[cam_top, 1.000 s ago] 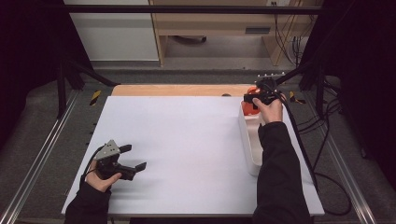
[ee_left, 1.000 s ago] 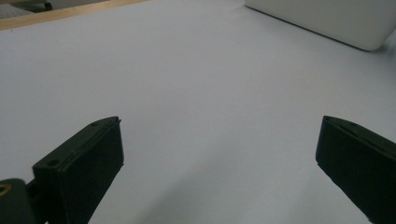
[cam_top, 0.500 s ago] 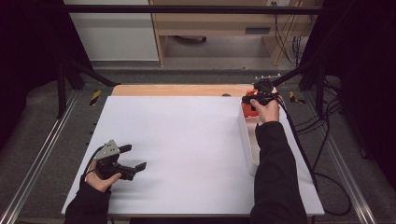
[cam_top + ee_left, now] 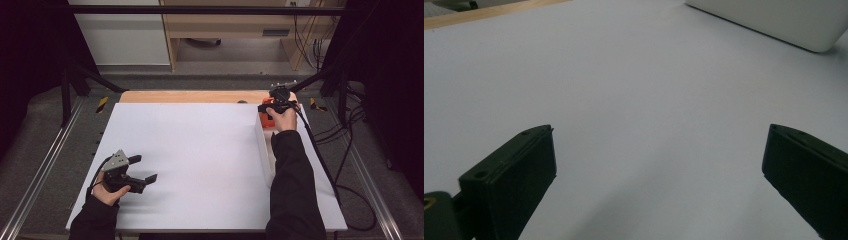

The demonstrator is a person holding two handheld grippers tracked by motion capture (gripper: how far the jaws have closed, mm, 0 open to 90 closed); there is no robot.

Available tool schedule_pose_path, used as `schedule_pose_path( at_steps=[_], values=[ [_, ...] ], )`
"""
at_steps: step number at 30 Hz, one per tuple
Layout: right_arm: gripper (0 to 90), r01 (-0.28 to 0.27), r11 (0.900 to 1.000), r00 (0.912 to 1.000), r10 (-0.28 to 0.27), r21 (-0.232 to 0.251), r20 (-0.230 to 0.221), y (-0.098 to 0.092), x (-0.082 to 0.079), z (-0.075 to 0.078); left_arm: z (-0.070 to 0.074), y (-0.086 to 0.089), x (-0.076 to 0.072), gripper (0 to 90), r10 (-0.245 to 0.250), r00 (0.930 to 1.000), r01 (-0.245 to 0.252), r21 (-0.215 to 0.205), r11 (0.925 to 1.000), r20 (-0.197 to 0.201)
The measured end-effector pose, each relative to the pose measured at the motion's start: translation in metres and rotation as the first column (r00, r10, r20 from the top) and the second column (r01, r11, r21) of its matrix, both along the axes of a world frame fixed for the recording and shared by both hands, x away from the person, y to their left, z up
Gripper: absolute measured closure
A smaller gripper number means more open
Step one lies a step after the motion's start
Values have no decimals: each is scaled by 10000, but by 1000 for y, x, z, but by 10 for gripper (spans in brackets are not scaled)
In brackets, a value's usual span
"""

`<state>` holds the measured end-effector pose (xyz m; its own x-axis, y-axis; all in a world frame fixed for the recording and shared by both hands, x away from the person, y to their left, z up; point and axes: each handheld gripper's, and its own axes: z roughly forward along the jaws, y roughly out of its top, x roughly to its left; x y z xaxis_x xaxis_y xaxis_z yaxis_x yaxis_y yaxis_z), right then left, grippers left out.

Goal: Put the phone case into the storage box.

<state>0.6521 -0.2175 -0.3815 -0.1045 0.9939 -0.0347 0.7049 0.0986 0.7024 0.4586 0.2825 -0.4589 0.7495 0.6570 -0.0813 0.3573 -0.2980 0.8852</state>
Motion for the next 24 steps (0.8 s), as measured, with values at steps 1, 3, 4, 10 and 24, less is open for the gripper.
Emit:
schedule_pose_path(
  at_steps=[1,3,4,10,24],
  values=[
    [153,-26,10000,10000,26,-31,-14,0,0,-1,0,0,0,4,-12,10000,12,2,10000,-1],
    [153,-44,10000,10000,44,-40,35,1,1,-2,0,0,0,4,-10,10000,10,-1,10000,0],
    [153,-28,10000,10000,28,-26,60,1,1,-2,0,0,0,4,-8,10000,8,-2,10000,-2],
    [152,-10,10000,10000,11,-42,86,1,1,-3,0,0,0,4,-22,10000,22,19,10000,-14],
    [70,-69,9997,9998,65,240,198,-1,3,-3,0,0,0,3,-31,10000,31,-1,10000,-30]
  ],
)
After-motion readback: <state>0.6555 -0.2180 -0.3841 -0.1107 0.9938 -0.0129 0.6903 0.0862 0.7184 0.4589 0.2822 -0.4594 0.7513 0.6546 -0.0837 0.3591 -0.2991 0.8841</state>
